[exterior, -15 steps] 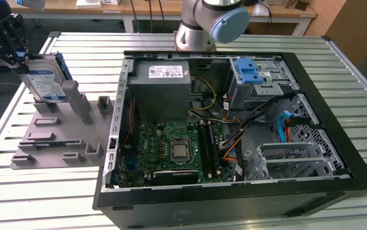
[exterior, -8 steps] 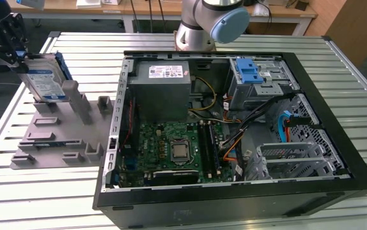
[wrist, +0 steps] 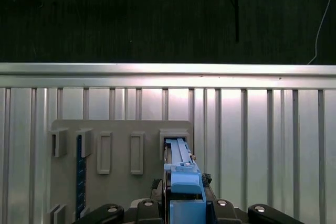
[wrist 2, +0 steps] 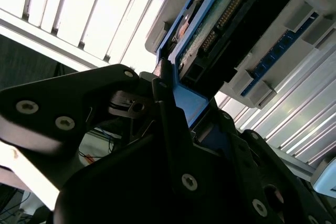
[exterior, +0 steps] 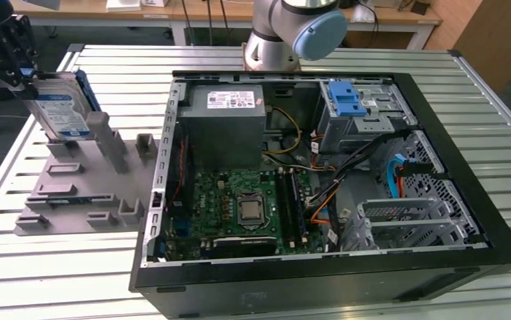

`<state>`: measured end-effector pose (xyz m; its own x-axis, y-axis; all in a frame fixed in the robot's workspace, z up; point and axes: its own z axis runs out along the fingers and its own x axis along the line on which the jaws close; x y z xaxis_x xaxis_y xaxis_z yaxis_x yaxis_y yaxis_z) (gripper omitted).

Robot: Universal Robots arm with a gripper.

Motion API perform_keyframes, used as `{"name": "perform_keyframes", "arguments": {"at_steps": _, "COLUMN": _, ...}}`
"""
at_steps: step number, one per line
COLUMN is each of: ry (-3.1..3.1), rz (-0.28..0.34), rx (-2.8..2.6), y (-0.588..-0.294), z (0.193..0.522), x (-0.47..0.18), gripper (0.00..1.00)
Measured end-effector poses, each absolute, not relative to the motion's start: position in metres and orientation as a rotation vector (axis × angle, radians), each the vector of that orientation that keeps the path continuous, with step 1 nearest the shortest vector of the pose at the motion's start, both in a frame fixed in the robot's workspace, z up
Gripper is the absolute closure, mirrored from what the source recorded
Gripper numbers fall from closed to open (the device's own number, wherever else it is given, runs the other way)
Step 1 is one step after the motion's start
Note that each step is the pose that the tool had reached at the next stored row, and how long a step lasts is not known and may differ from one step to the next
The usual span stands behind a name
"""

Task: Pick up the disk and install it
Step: 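Pick up the disk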

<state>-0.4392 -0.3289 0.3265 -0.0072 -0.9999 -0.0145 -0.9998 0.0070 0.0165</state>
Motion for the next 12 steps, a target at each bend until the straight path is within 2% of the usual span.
{"name": "perform_keyframes", "arguments": {"at_steps": 12, "ry": -2.227, "rz": -0.032, "rx": 2.211, "y": -0.3278, "z": 0.3353, "x": -0.4392, "gripper": 0.64}}
